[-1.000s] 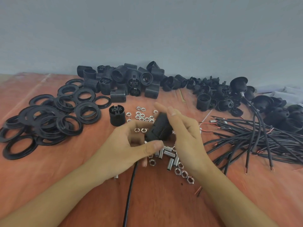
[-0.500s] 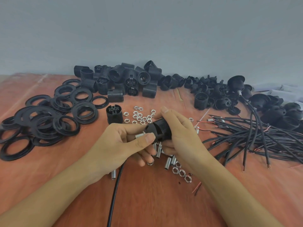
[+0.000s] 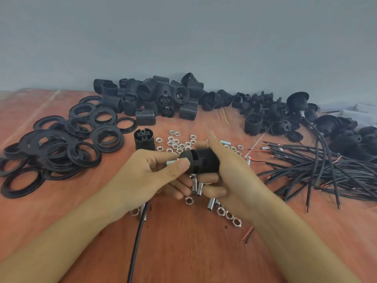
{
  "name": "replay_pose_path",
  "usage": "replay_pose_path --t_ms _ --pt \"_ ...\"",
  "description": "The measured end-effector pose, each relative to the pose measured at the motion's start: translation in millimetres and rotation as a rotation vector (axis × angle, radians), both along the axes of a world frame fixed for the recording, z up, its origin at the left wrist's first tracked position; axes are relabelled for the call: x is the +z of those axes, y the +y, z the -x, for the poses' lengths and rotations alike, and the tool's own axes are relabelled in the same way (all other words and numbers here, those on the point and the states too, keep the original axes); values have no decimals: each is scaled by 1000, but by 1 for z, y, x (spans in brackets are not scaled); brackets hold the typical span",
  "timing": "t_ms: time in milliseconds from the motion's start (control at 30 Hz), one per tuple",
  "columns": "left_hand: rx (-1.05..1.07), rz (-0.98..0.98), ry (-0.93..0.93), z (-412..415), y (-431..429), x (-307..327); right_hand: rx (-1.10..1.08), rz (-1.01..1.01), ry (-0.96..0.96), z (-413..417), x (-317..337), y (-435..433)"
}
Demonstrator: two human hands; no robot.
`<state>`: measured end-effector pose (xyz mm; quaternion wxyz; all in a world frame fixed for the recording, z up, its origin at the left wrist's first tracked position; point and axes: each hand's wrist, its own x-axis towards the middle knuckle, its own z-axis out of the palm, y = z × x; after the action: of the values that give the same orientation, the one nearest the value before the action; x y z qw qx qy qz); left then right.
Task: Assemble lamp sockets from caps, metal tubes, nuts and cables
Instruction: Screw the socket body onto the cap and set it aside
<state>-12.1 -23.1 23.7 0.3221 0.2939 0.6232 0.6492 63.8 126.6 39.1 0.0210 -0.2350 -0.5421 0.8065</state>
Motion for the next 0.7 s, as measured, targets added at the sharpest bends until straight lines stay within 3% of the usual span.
replay_pose_path --t_ms 100,233,467,700 --pt "-11 -14 -134 4 -2 2 72 179 31 1 6 5" --pt "1 -25 -148 3 -1 1 105 97 82 -3 5 4" --pt "8 33 -18 3 -3 3 101 -74 53 -5 0 -3" --pt "6 22 -54 4 -2 3 101 -55 80 -3 1 -1"
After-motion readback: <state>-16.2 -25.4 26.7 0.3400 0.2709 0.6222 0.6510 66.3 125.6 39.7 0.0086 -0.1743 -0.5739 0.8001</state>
